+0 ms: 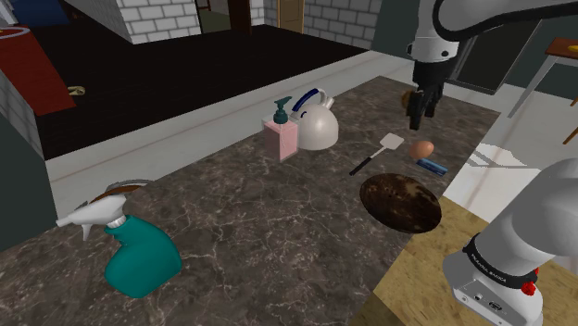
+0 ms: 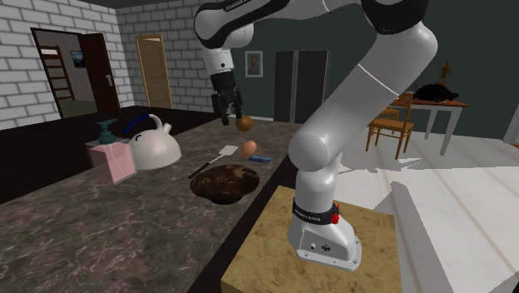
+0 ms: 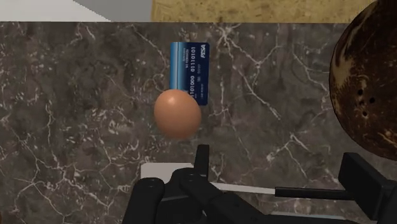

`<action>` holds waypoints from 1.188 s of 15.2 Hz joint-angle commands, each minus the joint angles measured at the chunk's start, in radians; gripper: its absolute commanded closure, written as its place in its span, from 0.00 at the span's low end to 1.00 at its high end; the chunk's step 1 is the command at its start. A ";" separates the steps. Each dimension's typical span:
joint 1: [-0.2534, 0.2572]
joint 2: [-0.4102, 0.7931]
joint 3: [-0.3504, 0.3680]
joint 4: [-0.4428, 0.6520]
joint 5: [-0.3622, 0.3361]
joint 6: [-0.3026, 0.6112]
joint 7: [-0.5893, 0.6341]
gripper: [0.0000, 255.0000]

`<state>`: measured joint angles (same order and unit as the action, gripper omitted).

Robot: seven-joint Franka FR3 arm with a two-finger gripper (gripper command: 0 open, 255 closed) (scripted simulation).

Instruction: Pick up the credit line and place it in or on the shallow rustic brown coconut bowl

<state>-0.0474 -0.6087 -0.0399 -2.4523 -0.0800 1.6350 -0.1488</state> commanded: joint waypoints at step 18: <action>-0.105 0.282 -0.129 -0.183 -0.194 0.119 -0.129 0.00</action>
<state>-0.1510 -0.3248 -0.1670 -2.6207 -0.2706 1.7417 -0.2791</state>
